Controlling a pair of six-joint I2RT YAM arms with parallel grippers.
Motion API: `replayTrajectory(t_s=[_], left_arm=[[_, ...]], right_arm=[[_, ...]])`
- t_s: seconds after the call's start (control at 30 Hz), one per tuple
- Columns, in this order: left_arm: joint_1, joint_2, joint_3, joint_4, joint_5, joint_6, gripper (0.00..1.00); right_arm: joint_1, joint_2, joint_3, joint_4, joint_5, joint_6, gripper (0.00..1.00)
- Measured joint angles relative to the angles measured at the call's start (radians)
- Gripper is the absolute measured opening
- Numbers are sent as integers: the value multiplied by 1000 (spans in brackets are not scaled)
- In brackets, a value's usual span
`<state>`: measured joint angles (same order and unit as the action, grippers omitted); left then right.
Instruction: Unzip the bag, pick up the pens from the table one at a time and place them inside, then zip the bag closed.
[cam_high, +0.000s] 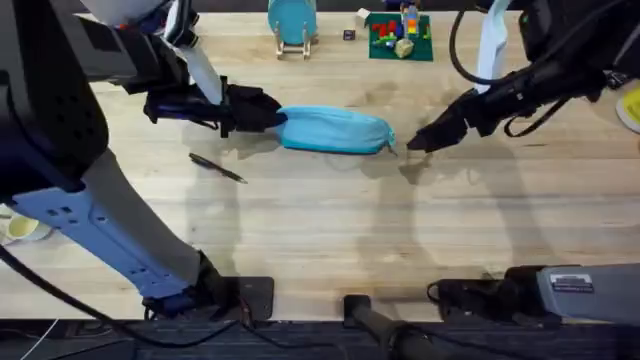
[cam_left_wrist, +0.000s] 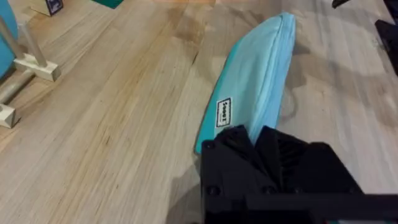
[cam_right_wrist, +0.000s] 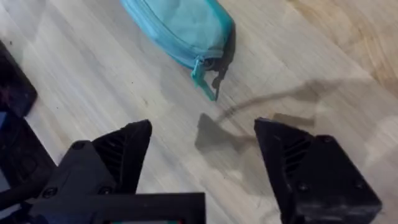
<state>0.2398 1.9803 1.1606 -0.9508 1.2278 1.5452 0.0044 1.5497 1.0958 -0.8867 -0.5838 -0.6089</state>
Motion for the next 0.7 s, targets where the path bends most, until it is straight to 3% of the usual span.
replayTrajectory(t_s=[0.7], left_arm=[[0, 0, 0, 0, 0, 0, 42]], right_arm=[[1, 0, 1, 55, 4, -71, 997]])
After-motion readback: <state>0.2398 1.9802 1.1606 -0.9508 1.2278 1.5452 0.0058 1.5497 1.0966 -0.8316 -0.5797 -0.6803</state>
